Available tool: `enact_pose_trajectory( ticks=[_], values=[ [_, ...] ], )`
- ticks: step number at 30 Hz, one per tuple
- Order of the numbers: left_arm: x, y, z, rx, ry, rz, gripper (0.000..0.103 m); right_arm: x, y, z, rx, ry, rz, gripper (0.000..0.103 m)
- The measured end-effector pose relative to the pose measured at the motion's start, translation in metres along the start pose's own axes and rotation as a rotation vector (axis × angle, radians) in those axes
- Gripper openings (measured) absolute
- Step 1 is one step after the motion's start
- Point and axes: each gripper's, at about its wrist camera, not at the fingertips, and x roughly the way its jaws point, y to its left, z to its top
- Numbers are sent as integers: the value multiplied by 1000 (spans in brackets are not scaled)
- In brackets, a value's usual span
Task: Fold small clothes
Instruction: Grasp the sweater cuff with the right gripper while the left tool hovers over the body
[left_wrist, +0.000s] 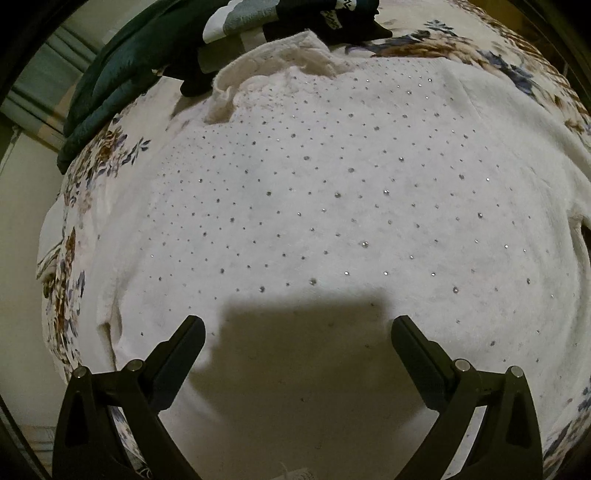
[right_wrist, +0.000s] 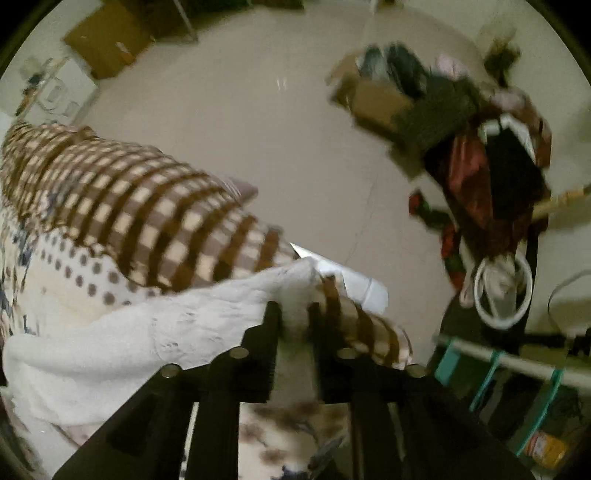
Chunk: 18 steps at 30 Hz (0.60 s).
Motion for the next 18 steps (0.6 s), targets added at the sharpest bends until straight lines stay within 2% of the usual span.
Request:
enact_pose_trajectory(
  ticks=[1, 2, 3, 5, 8, 11, 14, 15, 17, 18],
  values=[
    [0, -1, -1, 2, 2, -1, 103, -2, -9, -2, 44, 2, 23, 34],
    [0, -2, -2, 3, 5, -2, 103, -4, -19, -8, 108, 10, 63, 44],
    [1, -4, -4, 3, 10, -5, 103, -5, -25, -15, 153, 23, 97, 49],
    [5, -6, -8, 3, 27, -9, 103, 4, -38, -33, 258, 85, 183, 50],
    [10, -6, -11, -6, 55, -20, 103, 33, -49, -58, 424, 153, 375, 50],
    [13, -2, -14, -30, 68, -29, 103, 48, -49, -65, 522, 104, 447, 51],
    [17, 4, -15, -50, 79, -28, 103, 49, -38, -64, 571, -1, 455, 52],
    [18, 7, -16, -60, 82, -30, 103, 49, -29, -63, 568, -40, 437, 42],
    [19, 15, -17, -86, 86, -33, 103, 47, -13, -57, 541, -70, 377, 11],
    [20, 18, -17, -95, 86, -34, 103, 43, -6, -55, 529, -87, 356, 11]
  ],
)
